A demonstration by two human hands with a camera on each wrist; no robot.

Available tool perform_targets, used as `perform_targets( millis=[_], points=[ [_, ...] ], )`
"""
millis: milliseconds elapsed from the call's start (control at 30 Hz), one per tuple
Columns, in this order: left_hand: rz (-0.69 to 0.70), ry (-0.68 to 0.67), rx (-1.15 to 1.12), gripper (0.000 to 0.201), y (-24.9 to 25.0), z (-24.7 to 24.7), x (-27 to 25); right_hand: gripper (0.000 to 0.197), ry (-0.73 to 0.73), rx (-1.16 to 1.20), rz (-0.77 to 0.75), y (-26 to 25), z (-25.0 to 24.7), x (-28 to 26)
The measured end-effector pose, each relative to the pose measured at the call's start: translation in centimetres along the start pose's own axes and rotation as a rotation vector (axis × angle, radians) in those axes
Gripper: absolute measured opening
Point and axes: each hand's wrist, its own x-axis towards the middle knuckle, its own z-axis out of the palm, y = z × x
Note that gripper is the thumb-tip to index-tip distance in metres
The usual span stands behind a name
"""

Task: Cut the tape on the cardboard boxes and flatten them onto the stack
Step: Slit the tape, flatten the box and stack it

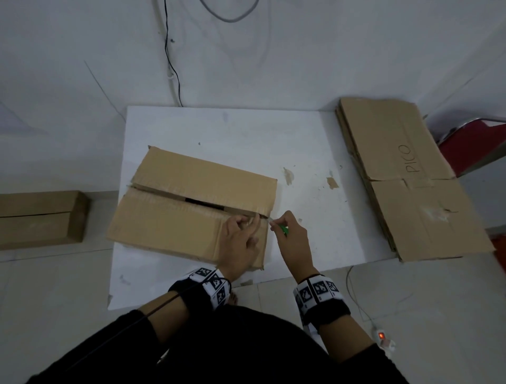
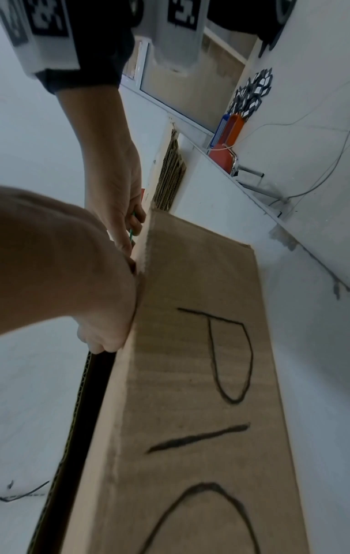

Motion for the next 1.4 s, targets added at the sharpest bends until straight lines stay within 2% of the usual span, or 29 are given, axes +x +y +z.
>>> perform_targets(
  millis=[267,467,667,833,967,1067,1133,1167,1233,1300,1367,1400],
  points=[
    [-0.01,-0.05,0.019,0.061,0.1,-0.1,0.6,0.021,0.035,0.045,0.018,0.1,0.5,0.7],
    [-0.013,-0.075,0.056,0.064,0.3,-0.3,0.7,0.022,0.033,0.098,0.089,0.4,0.5,0.5],
    [-0.017,-0.088,0.035,0.068,0.1,-0.4,0.7,0.021,0.003,0.099,0.057,0.0,1.0,1.8],
    [-0.032,-0.115,-0.032,0.083,0.4,-0.8,0.9,0.018,0.141,0.112,0.121,1.9,-0.9,0.8],
    [-0.008,-0.057,0.03,0.073,1.0,-0.8,0.7,0.017,0.058,-0.012,0.139,3.1,-2.2,2.3],
    [-0.015,-0.01,-0.003,0.067,1.1,-1.2,0.7,0.013,0.045,-0.108,0.206,4.6,-1.2,4.6],
    [0.018,0.026,0.073,0.065,0.9,-1.9,0.6,0.016,-0.014,-0.146,0.272,5.6,-0.8,5.9],
    [0.027,0.052,0.147,0.066,0.6,-2.4,0.6,0.018,-0.057,-0.169,0.299,5.9,-0.7,6.4],
    [-0.024,0.047,0.287,0.083,0.2,-3.7,0.6,0.018,-0.1,-0.258,0.33,5.8,-0.8,6.7],
    [-0.059,0.022,0.399,0.103,-0.6,-5.1,0.9,0.018,-0.025,-0.283,0.311,4.7,-1.1,6.4],
    [-0.065,0.032,0.458,0.113,-1.2,-6.8,1.2,0.021,0.055,-0.084,0.195,2.5,-1.2,5.6],
    [-0.06,0.032,0.475,0.116,-1.6,-7.8,1.4,0.029,0.041,0.062,0.165,1.2,-1.2,5.1]
  ],
)
